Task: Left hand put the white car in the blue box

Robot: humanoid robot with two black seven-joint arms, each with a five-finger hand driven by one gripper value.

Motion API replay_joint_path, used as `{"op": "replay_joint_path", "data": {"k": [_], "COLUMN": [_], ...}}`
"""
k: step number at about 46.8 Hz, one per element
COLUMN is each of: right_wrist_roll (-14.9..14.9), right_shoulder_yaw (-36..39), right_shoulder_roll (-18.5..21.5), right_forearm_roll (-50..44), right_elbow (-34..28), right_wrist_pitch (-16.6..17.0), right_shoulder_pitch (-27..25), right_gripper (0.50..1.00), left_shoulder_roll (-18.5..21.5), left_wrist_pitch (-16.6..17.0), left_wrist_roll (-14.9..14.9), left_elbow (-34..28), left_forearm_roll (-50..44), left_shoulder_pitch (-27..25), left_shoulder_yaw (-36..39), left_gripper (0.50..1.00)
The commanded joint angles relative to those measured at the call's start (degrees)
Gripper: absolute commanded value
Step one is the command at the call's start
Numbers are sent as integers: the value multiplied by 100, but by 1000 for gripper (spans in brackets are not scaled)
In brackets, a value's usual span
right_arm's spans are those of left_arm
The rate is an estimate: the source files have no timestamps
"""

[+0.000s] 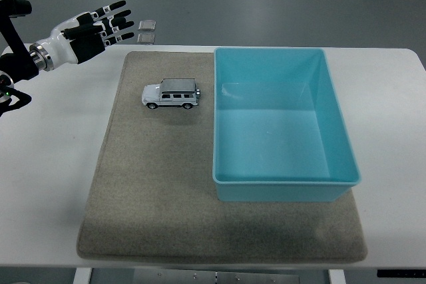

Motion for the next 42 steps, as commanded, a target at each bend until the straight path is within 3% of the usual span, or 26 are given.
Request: {"op": "replay_joint_path", "data": {"k": [1, 10, 15, 29, 36, 42], "right_wrist_roll": [-6, 3, 3, 3, 3, 3], "right_shoulder_yaw": [0, 0, 0, 0, 0, 0], "right_shoulder_roll": [0, 0, 0, 0, 0, 0], "right_forearm_roll": [1, -7, 1, 1, 1, 1], "right_elbow": [0, 0, 0, 0, 0, 0], "right_wrist_pitch": [4, -5, 4, -5, -5, -5], "right_shoulder_pitch": [0, 0, 0, 0, 0, 0], "right_gripper": [936, 936, 936, 936, 936, 936], "left_shoulder_roll": [2, 2, 19, -42, -86, -402], "left_wrist_pitch": [-28, -28, -28, 18, 624, 1222], "left_wrist_roll": [-140, -1273, -1520, -1582, -1600, -1600], "left_elbow": [-33, -68, -174, -595, -666, -710], "left_forearm_roll": [749, 3096, 4081, 5840, 6052, 6095], "left_shoulder_pitch": [-72, -275, -450, -740, -960, -1153], "left_shoulder_yaw": [-23, -68, -41, 187, 863, 1645], "left_gripper": [996, 996, 990, 986, 984, 984]}}
